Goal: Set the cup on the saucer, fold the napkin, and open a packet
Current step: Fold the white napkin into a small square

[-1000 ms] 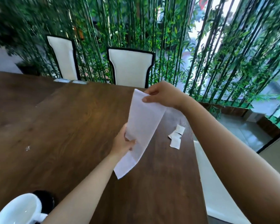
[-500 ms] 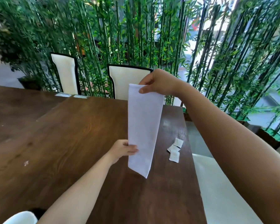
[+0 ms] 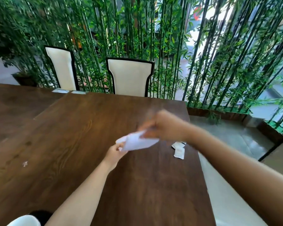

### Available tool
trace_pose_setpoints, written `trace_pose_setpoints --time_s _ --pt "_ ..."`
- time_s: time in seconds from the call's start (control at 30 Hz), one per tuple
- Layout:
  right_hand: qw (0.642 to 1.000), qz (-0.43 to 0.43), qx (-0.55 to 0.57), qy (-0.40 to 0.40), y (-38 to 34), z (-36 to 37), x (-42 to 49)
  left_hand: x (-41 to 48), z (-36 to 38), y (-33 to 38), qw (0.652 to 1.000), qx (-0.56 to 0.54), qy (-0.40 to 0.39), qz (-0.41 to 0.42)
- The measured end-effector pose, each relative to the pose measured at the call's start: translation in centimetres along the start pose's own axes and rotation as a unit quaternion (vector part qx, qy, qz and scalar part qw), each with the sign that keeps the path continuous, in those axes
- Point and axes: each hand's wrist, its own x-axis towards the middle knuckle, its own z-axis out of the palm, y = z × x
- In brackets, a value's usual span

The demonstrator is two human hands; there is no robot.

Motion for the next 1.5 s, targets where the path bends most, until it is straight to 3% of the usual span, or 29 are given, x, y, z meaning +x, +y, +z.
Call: trace_pose_setpoints --time_s 0.13,0.23,0.33,0.4,0.57,0.63,0.7,0.8,0.87,0.97,1.07,1.17,1.3,1.5 --pt "0.989 0.064 0.053 -0.125 1.4 8.1 -3.5 -2.7 -3.2 -6.2 0.984 0.148 -0.043 -0.087" --pt "0.978 0.084 0.090 -0.168 1.8 12.0 -5.5 -3.7 -4.0 -7.0 0.952 0.293 -0.079 -0.040" --pt "0.970 0.083 0.116 -0.195 1.5 14.0 -6.5 -3.6 -4.2 -6.4 0.887 0.441 -0.136 -0.006" --pt "0.968 0.079 0.121 -0.207 1.4 14.9 -6.8 -3.6 -4.6 -6.2 0.861 0.488 -0.144 -0.007" --pt "0.967 0.073 0.101 -0.222 1.5 16.1 -6.4 -4.5 -5.9 -5.7 0.834 0.539 -0.115 -0.012" --pt "0.966 0.070 0.101 -0.226 1.5 16.4 -5.9 -5.4 -6.1 -5.2 0.848 0.518 -0.109 -0.036" --pt "0.967 0.058 0.098 -0.226 1.6 16.7 -5.1 -6.4 -5.7 -4.5 0.888 0.446 -0.102 -0.047" --pt "0.971 0.047 0.082 -0.219 2.2 17.3 -3.5 -8.9 -5.0 -2.9 0.967 0.209 -0.105 -0.099" --pt "0.975 0.052 0.073 -0.203 2.9 17.7 -2.2 -9.9 -5.0 -2.4 0.983 0.073 -0.129 -0.109" --pt "0.979 0.079 0.055 -0.179 4.3 18.0 0.0 -10.2 -5.4 -2.3 0.988 -0.024 -0.113 -0.106" --pt "0.984 0.102 0.046 -0.141 5.9 17.7 2.5 -9.0 -5.4 -1.5 0.989 -0.056 -0.099 -0.089" --pt "0.987 0.111 0.043 -0.112 7.6 16.9 5.3 -7.4 -5.3 -0.2 0.994 -0.015 -0.083 -0.062" --pt "0.985 0.140 0.066 -0.075 9.9 16.3 9.1 -4.0 -4.8 0.8 0.999 0.011 -0.001 -0.041" --pt "0.966 0.237 0.098 -0.044 14.3 18.1 12.4 1.1 -4.8 -0.4 0.991 0.022 0.092 -0.095"
